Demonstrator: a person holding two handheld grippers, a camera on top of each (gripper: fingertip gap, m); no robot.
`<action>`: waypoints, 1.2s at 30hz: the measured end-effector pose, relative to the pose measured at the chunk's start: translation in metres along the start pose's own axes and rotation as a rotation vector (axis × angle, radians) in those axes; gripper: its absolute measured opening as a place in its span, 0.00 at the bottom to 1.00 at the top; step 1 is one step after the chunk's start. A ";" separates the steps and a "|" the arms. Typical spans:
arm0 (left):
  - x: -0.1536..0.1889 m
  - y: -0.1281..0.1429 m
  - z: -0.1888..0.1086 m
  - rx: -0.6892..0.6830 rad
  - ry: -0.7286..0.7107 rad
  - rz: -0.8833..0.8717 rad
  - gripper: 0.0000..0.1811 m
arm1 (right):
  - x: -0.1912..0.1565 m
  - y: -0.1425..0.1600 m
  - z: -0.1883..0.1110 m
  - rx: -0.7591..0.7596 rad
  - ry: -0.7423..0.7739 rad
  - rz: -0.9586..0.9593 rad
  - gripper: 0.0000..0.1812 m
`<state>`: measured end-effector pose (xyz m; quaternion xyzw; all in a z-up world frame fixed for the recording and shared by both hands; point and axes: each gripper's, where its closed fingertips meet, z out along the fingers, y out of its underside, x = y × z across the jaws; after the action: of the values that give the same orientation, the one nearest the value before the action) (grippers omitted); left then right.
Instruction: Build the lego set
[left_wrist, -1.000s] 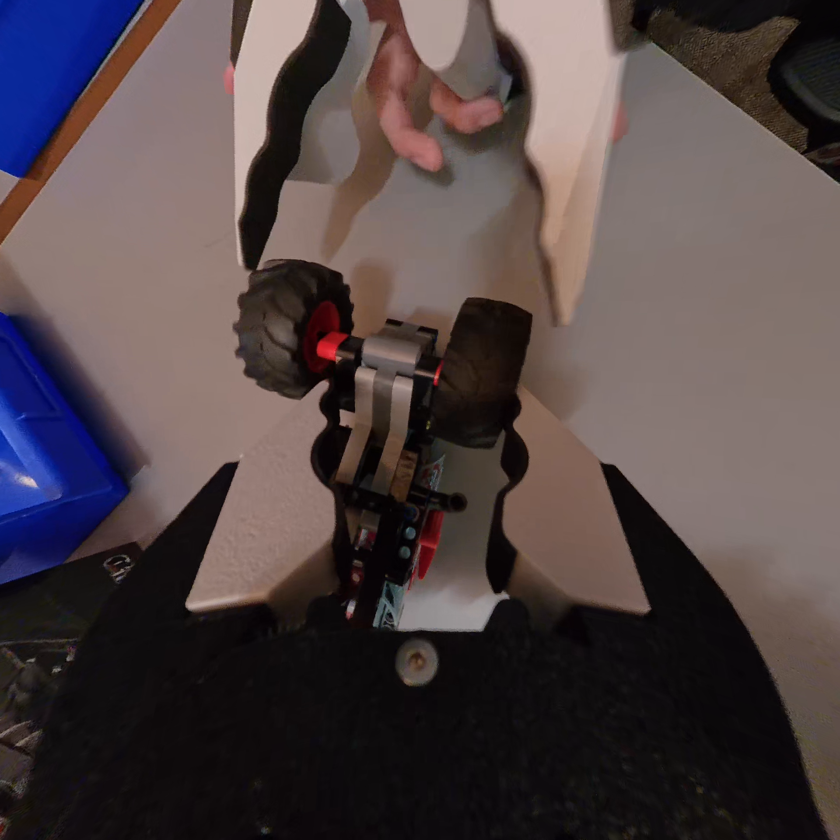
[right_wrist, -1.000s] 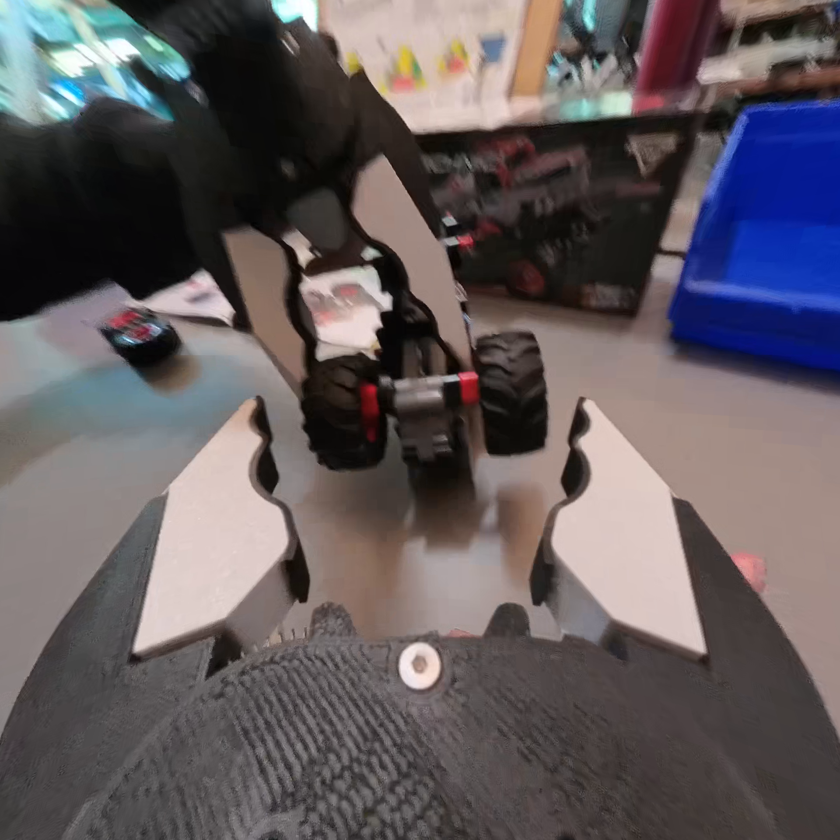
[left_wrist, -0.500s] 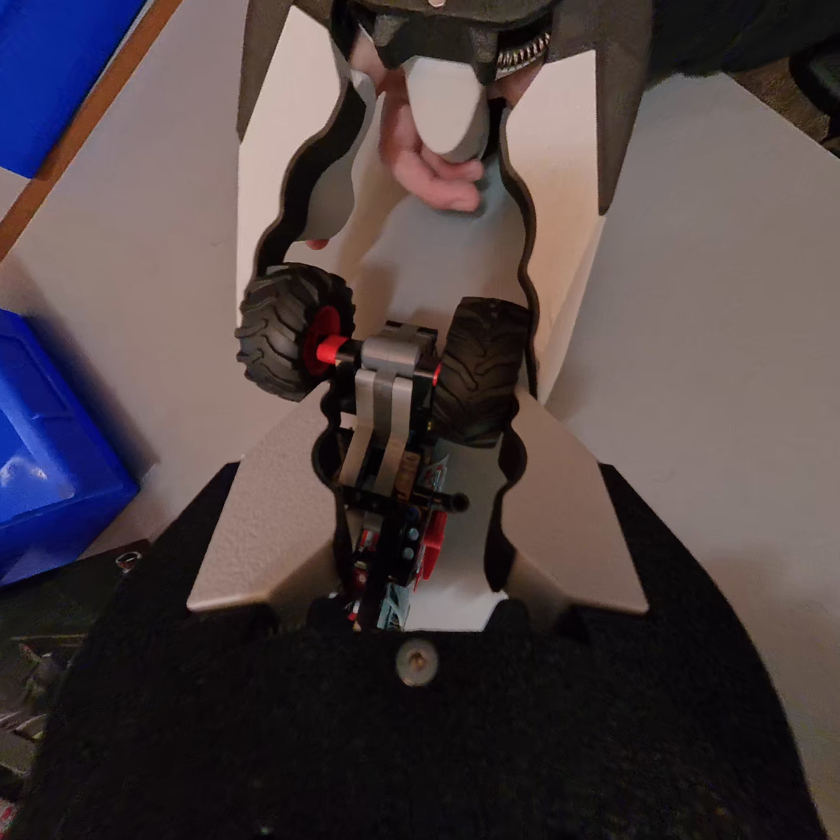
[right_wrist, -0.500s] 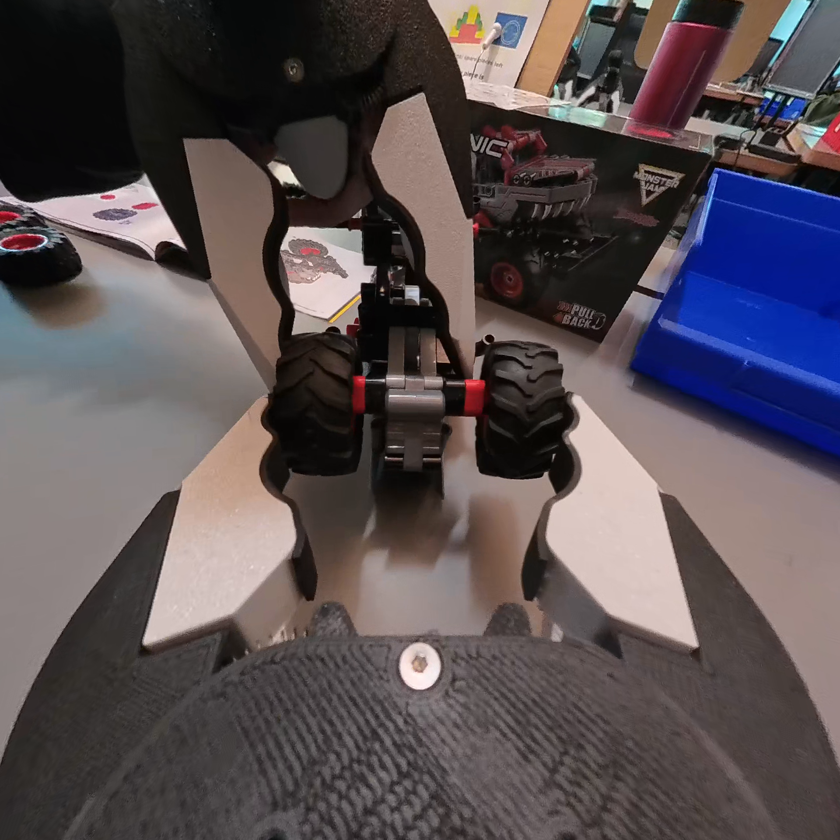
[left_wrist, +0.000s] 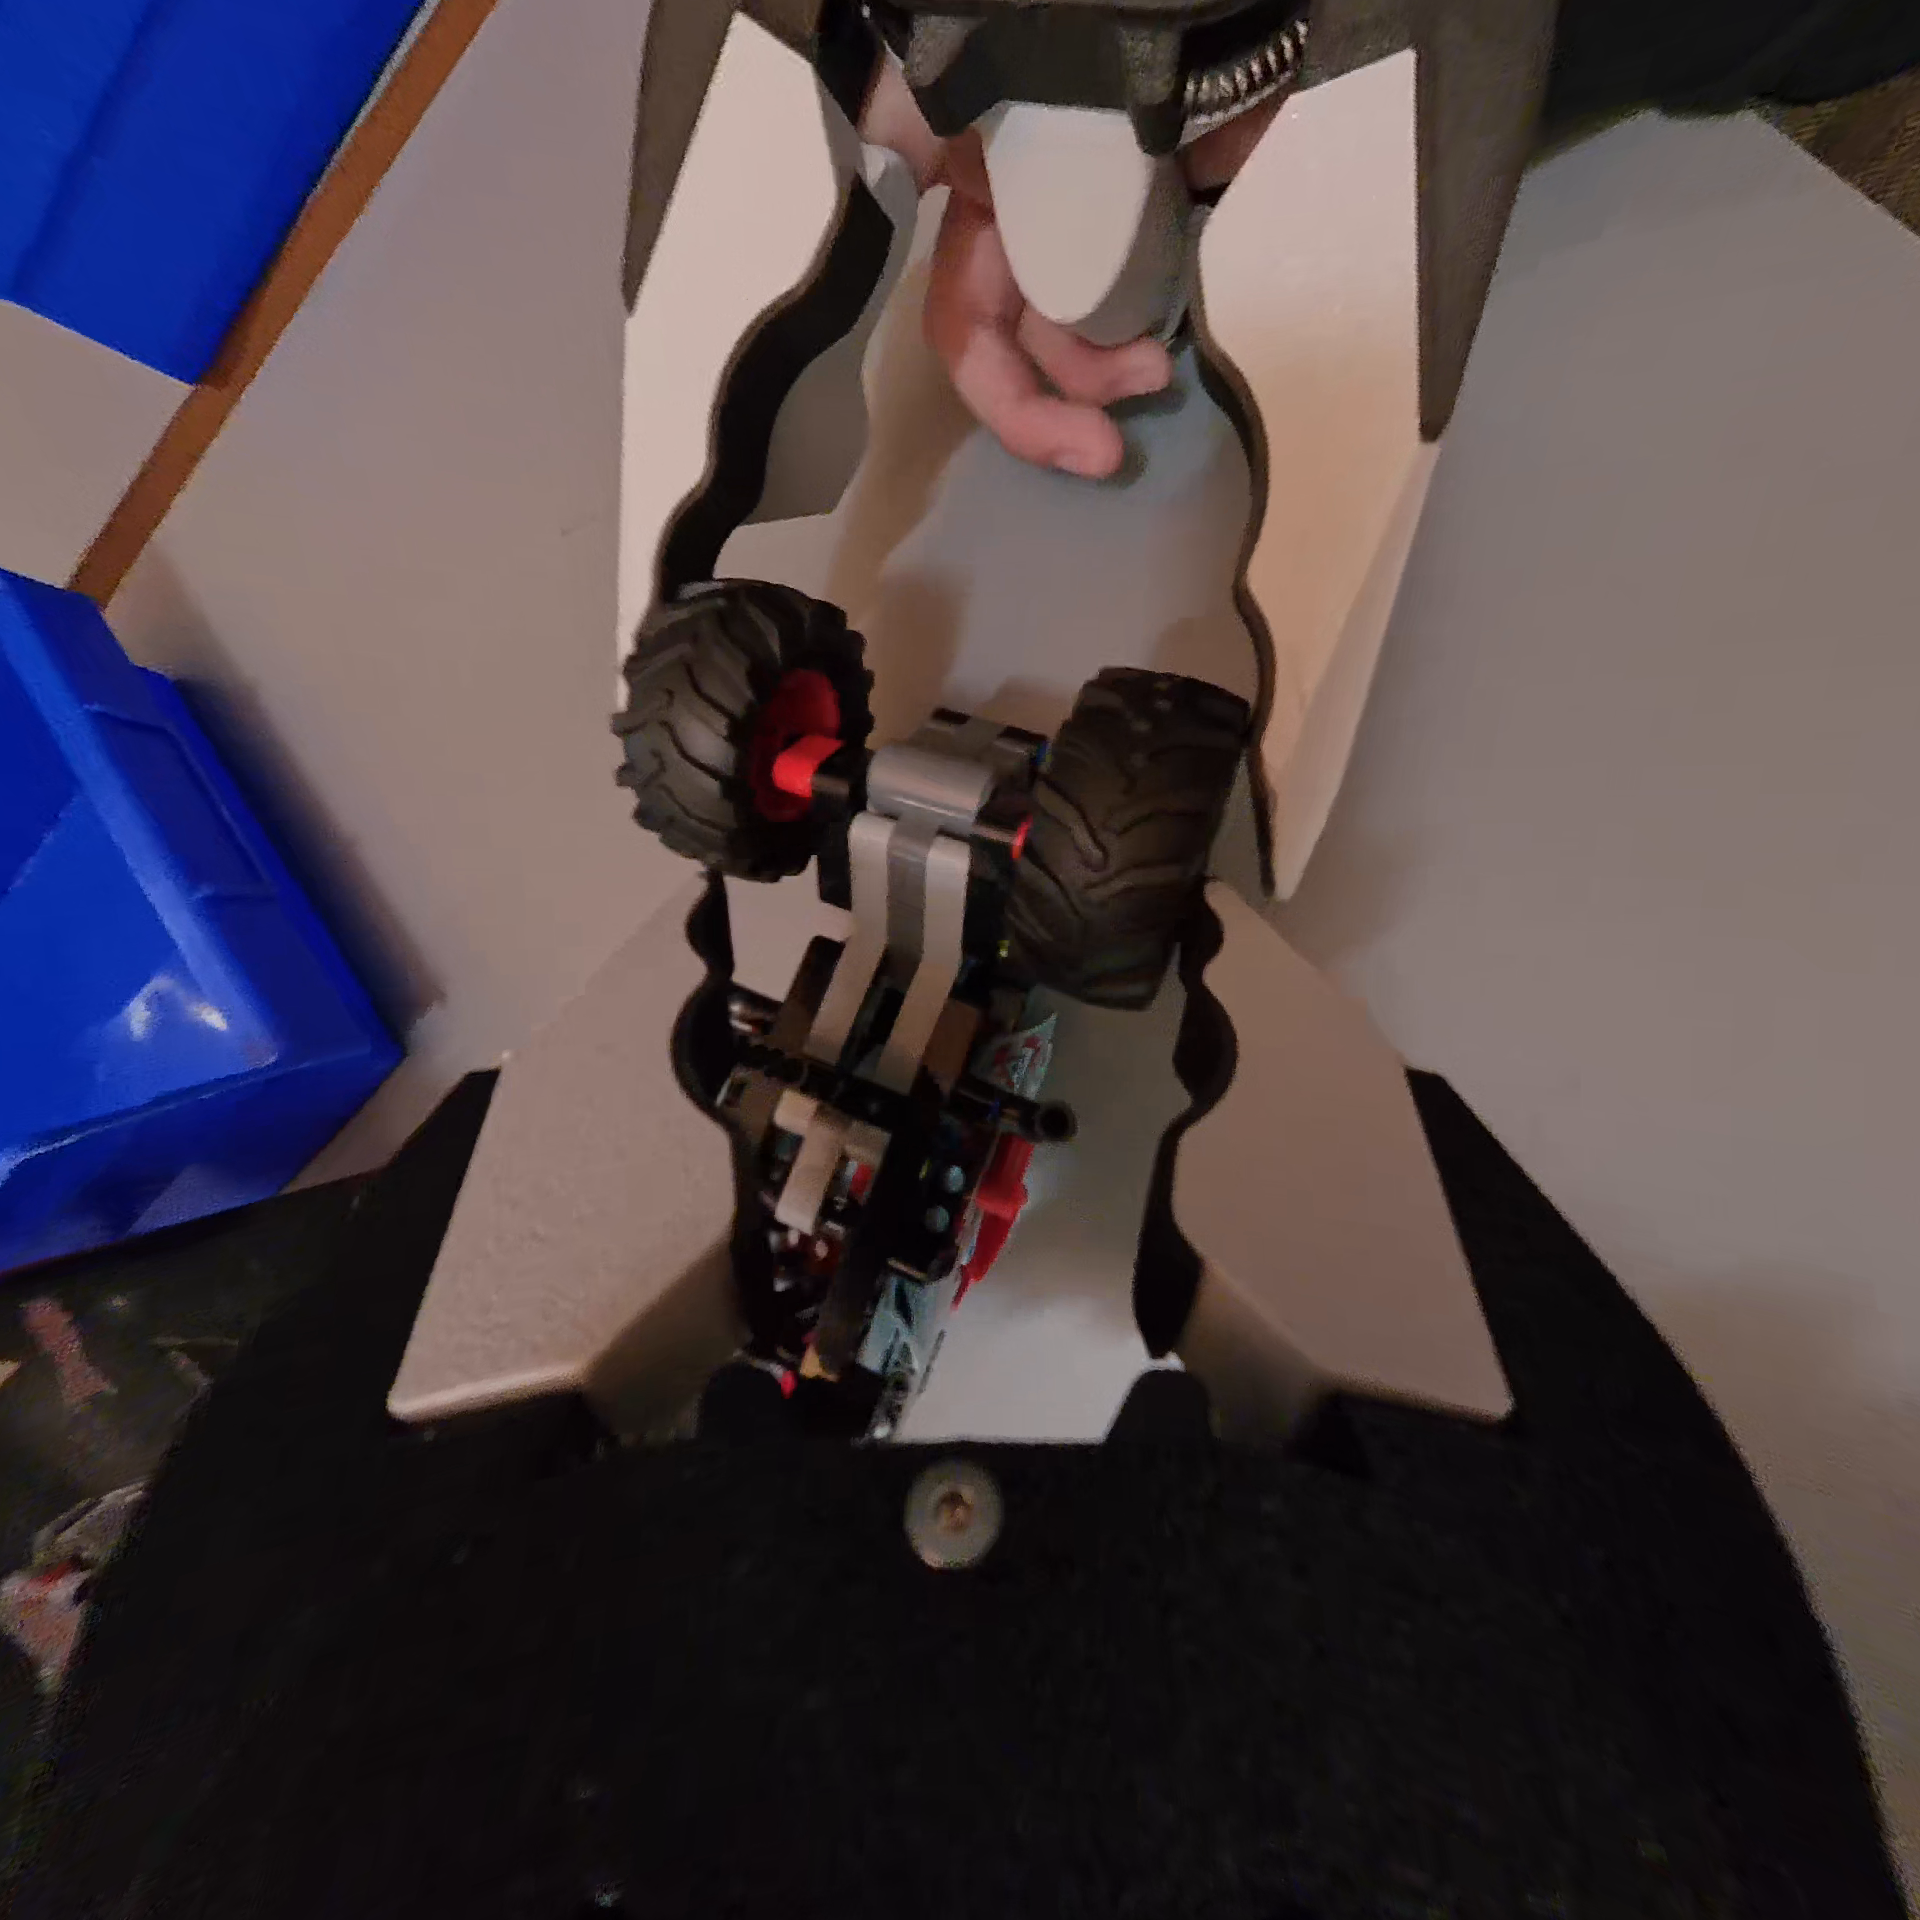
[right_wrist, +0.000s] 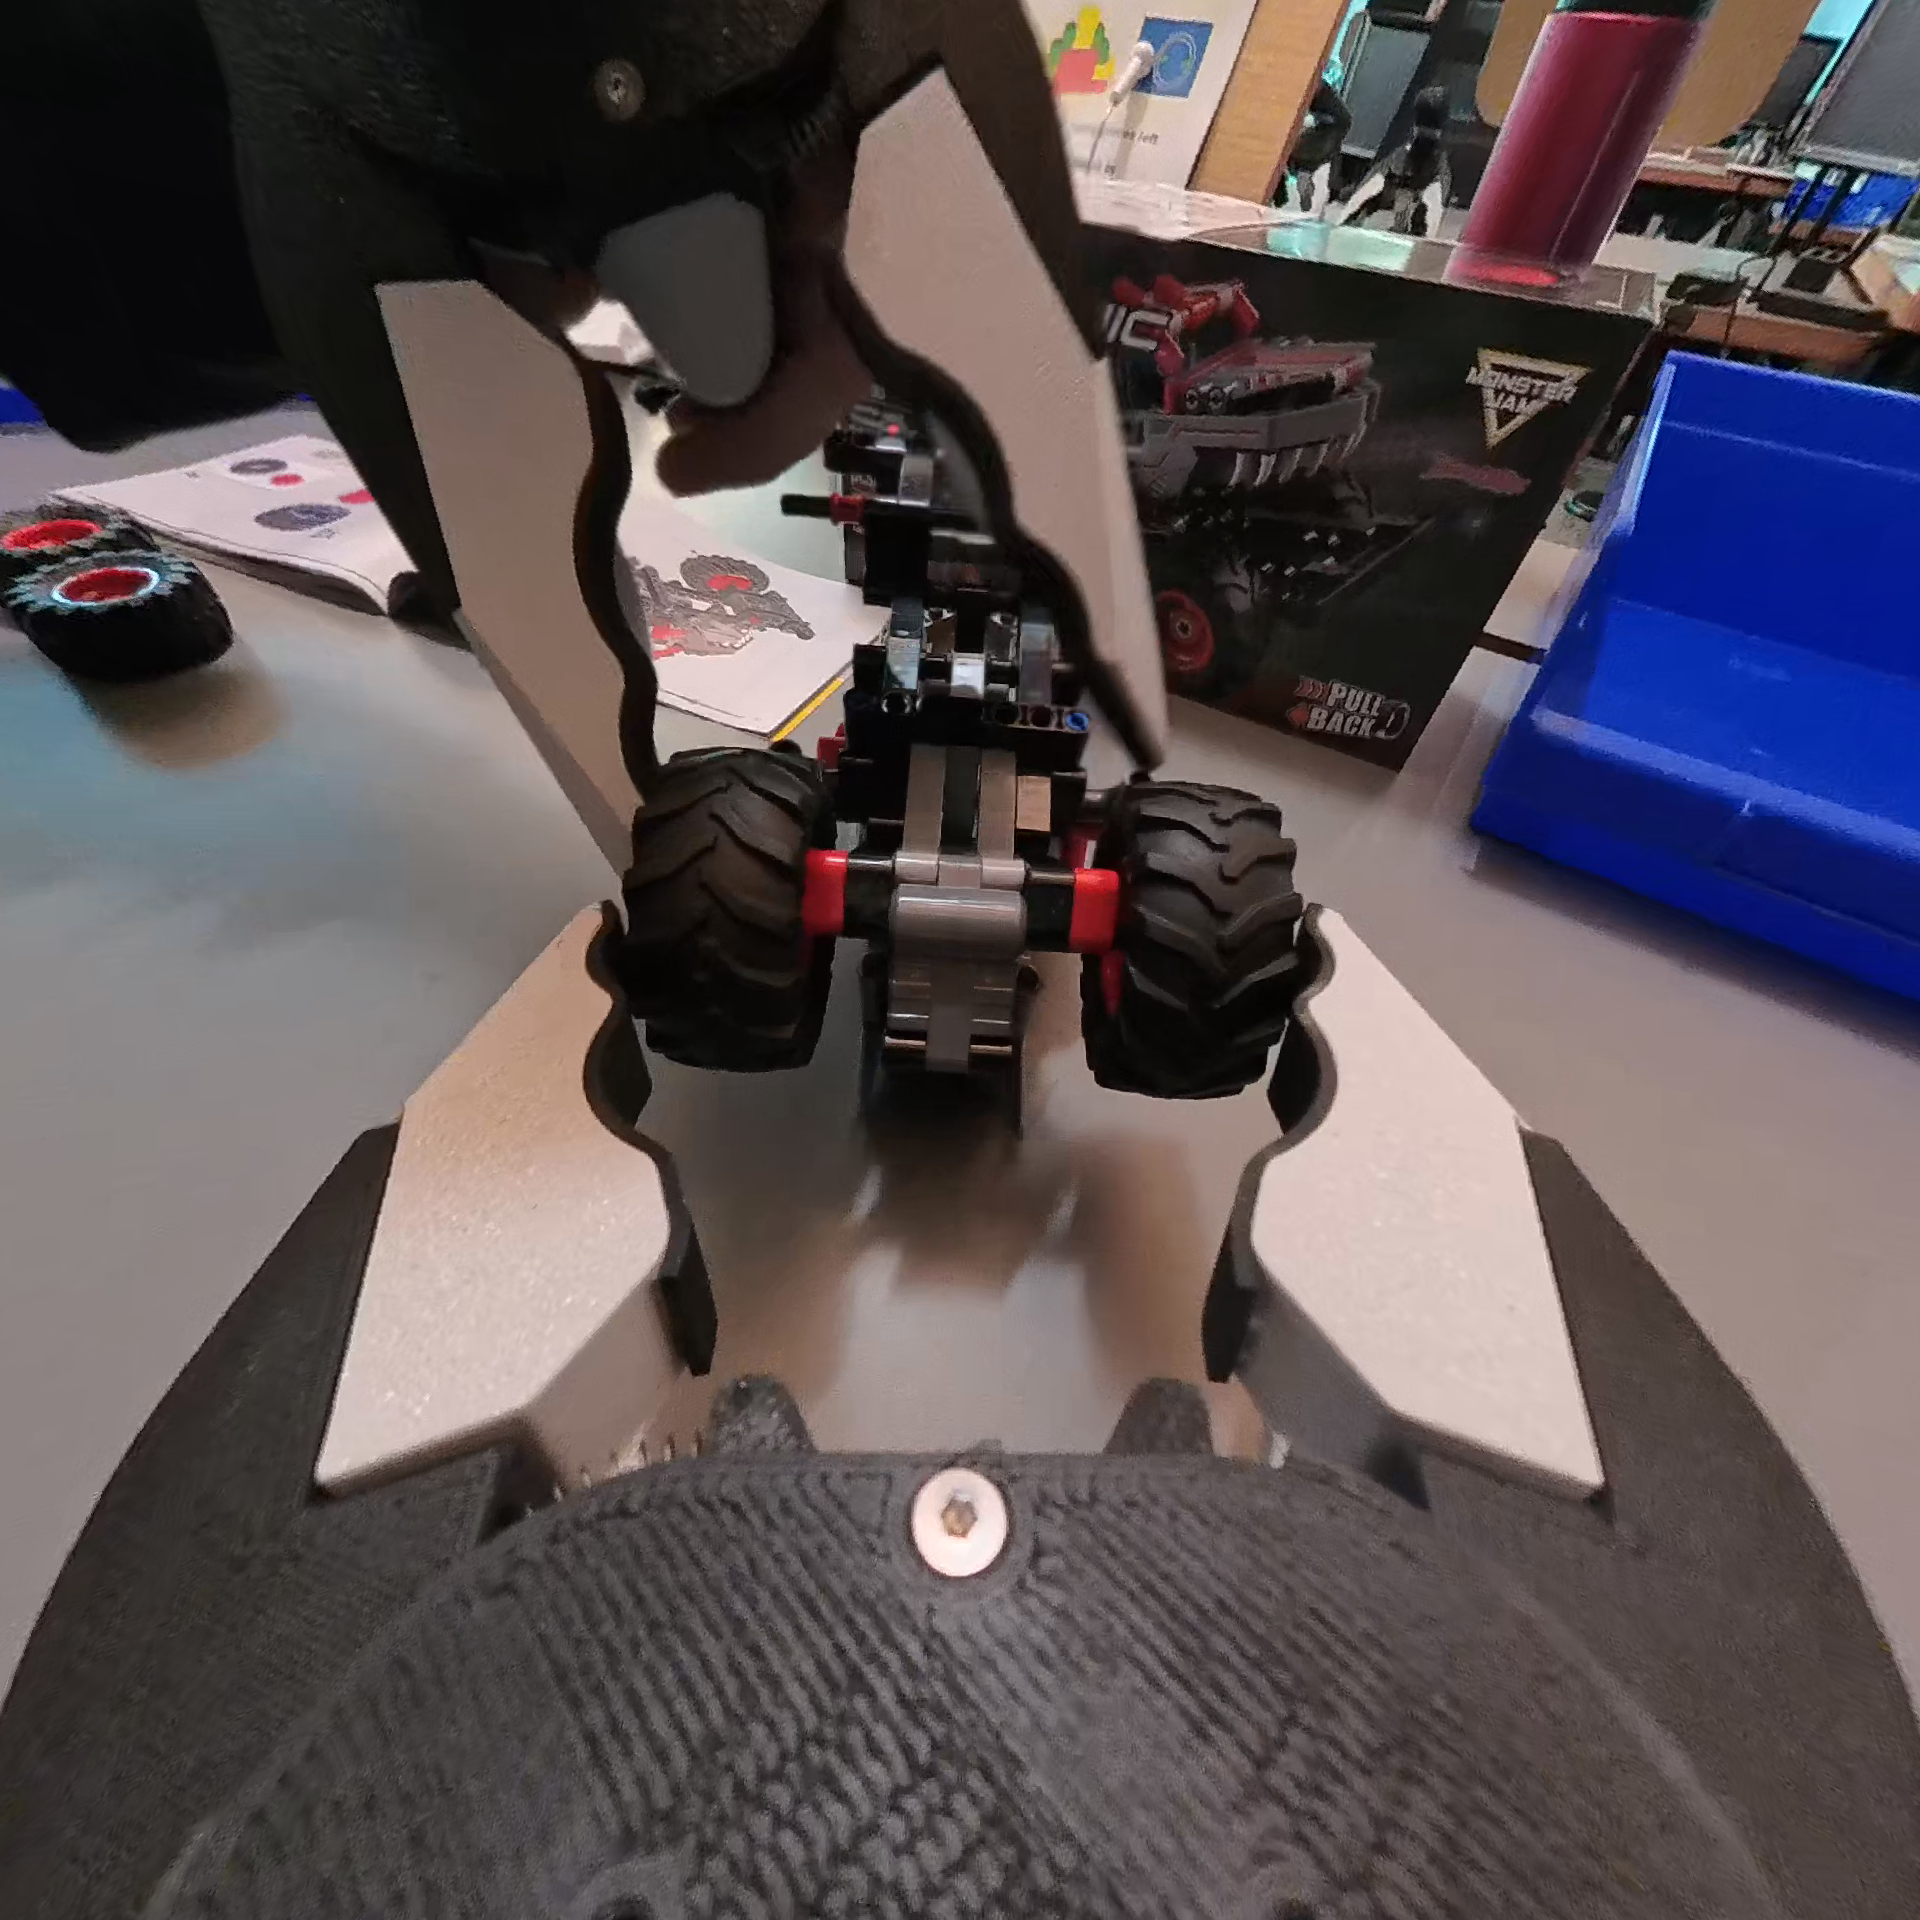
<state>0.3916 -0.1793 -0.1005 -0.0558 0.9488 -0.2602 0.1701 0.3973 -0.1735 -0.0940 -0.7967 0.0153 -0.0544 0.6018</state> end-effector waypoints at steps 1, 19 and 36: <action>-0.004 0.000 -0.001 -0.004 -0.011 0.007 0.50 | -0.001 0.000 0.000 -0.003 0.000 -0.005 0.68; 0.002 0.001 0.018 -0.053 0.192 0.115 0.68 | -0.006 0.002 0.004 -0.017 -0.023 -0.050 0.68; -0.004 0.002 0.019 -0.052 0.202 0.133 0.65 | 0.001 0.000 0.004 -0.004 -0.034 0.015 0.66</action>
<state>0.4023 -0.1859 -0.1158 0.0295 0.9692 -0.2278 0.0888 0.3983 -0.1695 -0.0950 -0.7987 0.0112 -0.0366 0.6006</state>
